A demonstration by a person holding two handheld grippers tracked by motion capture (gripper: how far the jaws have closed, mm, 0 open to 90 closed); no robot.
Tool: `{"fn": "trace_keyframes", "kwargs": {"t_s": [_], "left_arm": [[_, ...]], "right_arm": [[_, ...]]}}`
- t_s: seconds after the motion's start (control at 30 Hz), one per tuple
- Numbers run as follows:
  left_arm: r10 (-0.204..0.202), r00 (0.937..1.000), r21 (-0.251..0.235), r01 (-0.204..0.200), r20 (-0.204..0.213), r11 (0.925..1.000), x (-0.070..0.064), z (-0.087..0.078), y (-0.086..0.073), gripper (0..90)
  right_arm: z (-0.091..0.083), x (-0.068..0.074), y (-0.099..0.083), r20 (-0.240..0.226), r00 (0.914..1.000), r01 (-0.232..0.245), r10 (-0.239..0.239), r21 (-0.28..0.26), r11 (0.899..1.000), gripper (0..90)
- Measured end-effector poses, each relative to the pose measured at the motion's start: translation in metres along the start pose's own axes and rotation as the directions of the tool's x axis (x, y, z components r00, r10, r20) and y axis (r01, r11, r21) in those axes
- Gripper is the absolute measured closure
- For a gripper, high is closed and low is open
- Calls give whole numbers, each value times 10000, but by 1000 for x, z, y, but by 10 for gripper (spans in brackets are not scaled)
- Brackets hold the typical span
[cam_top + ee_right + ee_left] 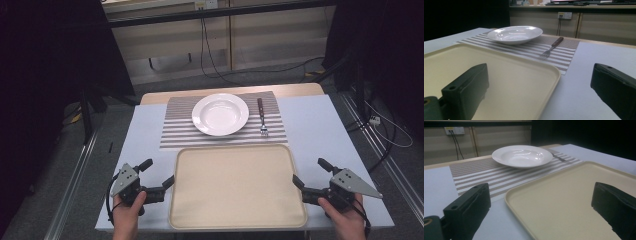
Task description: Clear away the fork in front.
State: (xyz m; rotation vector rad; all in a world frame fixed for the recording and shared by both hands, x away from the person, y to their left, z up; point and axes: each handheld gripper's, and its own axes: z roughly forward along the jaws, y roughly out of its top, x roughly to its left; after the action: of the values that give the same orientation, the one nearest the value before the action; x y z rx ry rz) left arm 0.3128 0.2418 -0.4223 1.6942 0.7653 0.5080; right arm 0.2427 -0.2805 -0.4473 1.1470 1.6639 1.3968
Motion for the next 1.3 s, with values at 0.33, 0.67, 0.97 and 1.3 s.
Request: {"fn": "trace_keyframes", "kwargs": {"t_s": [0.33,0.67,0.97,1.3], "left_arm": [[24,10000,20,-24,-3,10000,0,-1,0,25],[38,10000,101,-38,30,9999,0,-3,-2,25],[86,9999,117,-87,64,9999,-2,-3,-2,25],[86,9999,144,-88,136,9999,-1,-3,-2,25]], "right_arm": [[5,-1,2,33,9999,101,-101,146,9998,14],[19,-5,16,175,9992,355,-358,183,9992,14],[43,-9,25,211,9989,414,-422,397,9984,16],[71,-15,35,277,9977,594,-616,747,9954,17]]}}
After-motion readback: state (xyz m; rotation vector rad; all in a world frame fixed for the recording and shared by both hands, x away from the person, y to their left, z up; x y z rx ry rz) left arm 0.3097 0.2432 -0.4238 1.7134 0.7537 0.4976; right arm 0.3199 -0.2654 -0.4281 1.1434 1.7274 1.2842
